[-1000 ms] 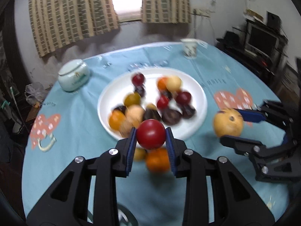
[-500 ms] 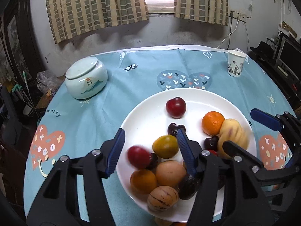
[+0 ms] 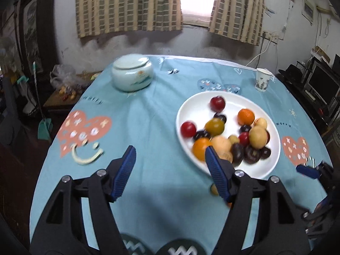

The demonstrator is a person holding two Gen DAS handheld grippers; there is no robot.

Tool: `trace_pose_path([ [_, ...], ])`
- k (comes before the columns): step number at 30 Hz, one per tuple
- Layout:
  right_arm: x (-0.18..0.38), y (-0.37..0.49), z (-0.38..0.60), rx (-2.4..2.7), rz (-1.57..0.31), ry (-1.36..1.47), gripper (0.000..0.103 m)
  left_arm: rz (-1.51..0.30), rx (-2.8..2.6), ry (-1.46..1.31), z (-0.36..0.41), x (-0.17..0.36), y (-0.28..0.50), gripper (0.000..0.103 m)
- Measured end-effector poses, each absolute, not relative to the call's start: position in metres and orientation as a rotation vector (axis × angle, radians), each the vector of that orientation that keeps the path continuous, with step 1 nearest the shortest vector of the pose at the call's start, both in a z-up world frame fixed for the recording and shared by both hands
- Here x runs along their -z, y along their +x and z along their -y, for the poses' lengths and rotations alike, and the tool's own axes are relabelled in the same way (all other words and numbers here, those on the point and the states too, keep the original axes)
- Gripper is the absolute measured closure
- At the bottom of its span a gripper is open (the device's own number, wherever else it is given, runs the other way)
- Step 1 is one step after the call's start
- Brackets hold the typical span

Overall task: Organize fruits
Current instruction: 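Carry the tomato and tan fruit onto the white plate and open both tools, then pull both tools back from the plate to the last fruits, then grasp a small yellow-brown fruit with the left tool while the right tool grasps an orange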

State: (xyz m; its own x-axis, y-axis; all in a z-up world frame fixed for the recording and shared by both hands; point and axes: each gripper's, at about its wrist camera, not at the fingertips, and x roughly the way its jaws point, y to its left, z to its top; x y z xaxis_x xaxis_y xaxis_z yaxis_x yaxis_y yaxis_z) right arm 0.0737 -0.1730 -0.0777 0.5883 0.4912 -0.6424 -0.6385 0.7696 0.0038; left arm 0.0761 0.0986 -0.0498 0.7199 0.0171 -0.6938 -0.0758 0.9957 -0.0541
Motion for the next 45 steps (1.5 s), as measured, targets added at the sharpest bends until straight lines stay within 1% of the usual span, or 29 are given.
trace_pose_path([
  [5, 0.108, 0.056, 0.140, -0.687, -0.751, -0.292, 0.027, -0.779, -0.047, -0.050, -0.105, 0.060, 0.042, 0.034],
  [10, 0.117, 0.069, 0.110, -0.677, -0.792, -0.272, 0.027, -0.779, -0.051, -0.073, -0.119, 0.061, 0.025, 0.031],
  [13, 0.127, 0.080, 0.095, -0.640, -0.829, -0.281, 0.028, -0.796, -0.049, -0.072, -0.123, 0.064, 0.024, 0.031],
  [14, 0.130, 0.080, 0.092, -0.635, -0.828, -0.291, 0.032, -0.800, -0.044, -0.069, -0.122, 0.066, 0.023, 0.031],
  [15, 0.131, 0.081, 0.089, -0.640, -0.825, -0.297, 0.047, -0.804, -0.036, -0.057, -0.119, 0.068, 0.023, 0.031],
  [16, 0.131, 0.081, 0.088, -0.635, -0.822, -0.303, 0.057, -0.807, -0.029, -0.048, -0.116, 0.070, 0.024, 0.031],
  [17, 0.131, 0.080, 0.090, -0.637, -0.818, -0.307, 0.059, -0.813, -0.020, -0.033, -0.111, 0.073, 0.024, 0.031],
  [20, 0.124, 0.072, 0.103, -0.669, -0.804, -0.305, 0.059, -0.831, 0.021, 0.016, -0.089, 0.083, 0.028, 0.031],
  [27, 0.109, 0.065, 0.170, -0.620, -0.788, -0.204, 0.059, -0.850, 0.078, 0.162, -0.028, 0.112, 0.054, 0.033],
  [30, 0.111, 0.064, 0.188, -0.618, -0.787, -0.173, 0.059, -0.861, 0.075, 0.192, -0.013, 0.122, 0.069, 0.038],
  [34, 0.118, 0.068, 0.197, -0.626, -0.804, -0.123, 0.059, -0.897, 0.065, 0.193, -0.007, 0.132, 0.086, 0.047],
  [36, 0.118, 0.068, 0.196, -0.636, -0.805, -0.131, 0.059, -0.898, 0.083, 0.182, -0.005, 0.135, 0.091, 0.049],
  [37, 0.116, 0.066, 0.195, -0.641, -0.796, -0.138, 0.059, -0.897, 0.087, 0.179, -0.005, 0.136, 0.091, 0.056],
  [38, 0.115, 0.064, 0.195, -0.644, -0.790, -0.138, 0.059, -0.898, 0.102, 0.168, -0.004, 0.136, 0.092, 0.068],
  [40, 0.113, 0.061, 0.194, -0.660, -0.784, -0.137, 0.059, -0.901, 0.120, 0.162, -0.001, 0.135, 0.090, 0.076],
  [45, 0.113, 0.058, 0.189, -0.669, -0.781, -0.157, 0.059, -0.892, 0.152, 0.153, -0.001, 0.132, 0.071, 0.077],
])
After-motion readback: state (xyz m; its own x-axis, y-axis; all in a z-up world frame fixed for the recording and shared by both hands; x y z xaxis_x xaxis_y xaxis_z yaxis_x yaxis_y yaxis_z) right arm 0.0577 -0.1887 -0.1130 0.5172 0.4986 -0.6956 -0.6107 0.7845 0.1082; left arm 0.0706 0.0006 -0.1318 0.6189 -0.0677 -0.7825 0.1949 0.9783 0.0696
